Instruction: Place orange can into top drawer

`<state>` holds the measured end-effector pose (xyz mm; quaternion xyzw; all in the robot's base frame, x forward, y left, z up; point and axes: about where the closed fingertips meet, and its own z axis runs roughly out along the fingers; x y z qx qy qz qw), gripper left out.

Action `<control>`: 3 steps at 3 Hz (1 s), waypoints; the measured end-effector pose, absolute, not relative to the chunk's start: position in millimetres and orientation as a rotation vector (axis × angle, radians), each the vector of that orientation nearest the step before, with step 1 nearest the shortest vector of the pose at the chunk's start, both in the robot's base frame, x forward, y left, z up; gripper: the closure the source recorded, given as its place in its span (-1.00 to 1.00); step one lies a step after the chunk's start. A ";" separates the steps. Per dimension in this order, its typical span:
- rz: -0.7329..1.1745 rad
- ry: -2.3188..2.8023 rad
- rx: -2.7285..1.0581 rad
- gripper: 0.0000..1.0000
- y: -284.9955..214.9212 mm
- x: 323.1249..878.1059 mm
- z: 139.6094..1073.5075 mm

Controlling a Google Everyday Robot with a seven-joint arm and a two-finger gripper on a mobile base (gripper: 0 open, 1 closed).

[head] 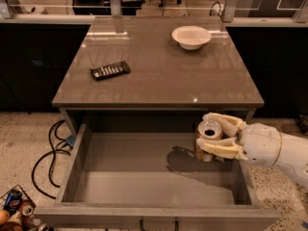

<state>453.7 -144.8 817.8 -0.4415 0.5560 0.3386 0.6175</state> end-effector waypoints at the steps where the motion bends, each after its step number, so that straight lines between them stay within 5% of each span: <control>1: 0.832 1.290 -1.013 1.00 -134.7 452.4 798.2; 3: 0.964 1.338 -1.016 1.00 -108.8 448.1 757.7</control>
Offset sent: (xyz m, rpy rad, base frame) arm -0.0092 0.0371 -0.0728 0.0549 0.1643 0.1084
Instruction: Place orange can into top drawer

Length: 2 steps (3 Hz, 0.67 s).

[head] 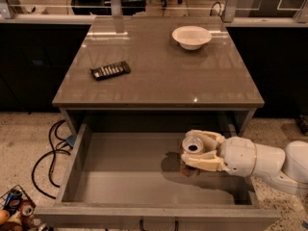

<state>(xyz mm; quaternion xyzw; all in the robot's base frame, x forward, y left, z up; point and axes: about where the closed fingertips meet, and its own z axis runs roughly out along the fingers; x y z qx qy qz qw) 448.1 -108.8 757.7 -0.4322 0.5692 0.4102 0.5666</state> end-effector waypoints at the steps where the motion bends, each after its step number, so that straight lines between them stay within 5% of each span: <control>1: 0.998 1.359 -1.020 1.00 -100.5 449.8 743.6; 2: 1.003 1.368 -1.008 1.00 -95.5 448.5 721.4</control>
Offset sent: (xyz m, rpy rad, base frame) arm 0.0025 0.0165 -0.0557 0.0065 0.0559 0.0097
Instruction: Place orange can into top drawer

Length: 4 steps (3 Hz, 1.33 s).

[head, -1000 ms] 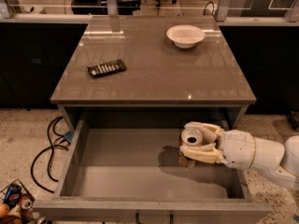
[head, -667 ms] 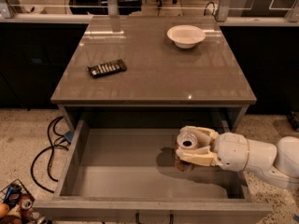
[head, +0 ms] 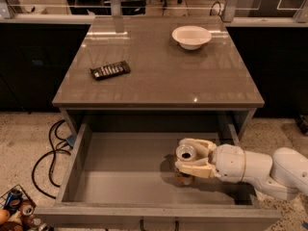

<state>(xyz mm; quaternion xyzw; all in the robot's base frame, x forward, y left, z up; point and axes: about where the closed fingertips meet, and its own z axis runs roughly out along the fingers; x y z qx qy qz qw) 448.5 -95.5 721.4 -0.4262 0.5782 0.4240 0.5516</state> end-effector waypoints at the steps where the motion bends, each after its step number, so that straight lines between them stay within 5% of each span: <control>1: 0.985 1.376 -0.991 0.94 -101.1 443.7 711.7; 4: 0.994 1.369 -0.999 -0.46 -95.5 443.5 713.3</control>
Offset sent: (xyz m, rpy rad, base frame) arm -0.0044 -0.0056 -0.0090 -0.0003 -0.0010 -0.0224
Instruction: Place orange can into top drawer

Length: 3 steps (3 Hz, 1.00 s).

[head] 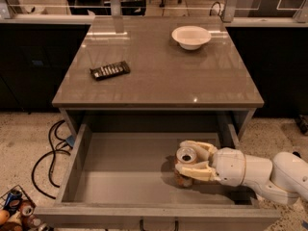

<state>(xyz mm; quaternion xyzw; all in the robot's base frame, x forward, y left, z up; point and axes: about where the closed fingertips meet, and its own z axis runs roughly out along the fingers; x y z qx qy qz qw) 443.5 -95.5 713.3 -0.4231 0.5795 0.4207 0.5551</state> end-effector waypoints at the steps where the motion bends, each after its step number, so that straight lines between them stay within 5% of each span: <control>1: 0.996 1.367 -1.002 -0.91 -93.8 443.3 713.8; 3: 0.998 1.365 -1.004 -1.00 -92.6 443.2 714.1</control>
Offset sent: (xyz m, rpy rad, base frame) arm -0.0001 0.0017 0.0004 0.0005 -0.0005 0.0036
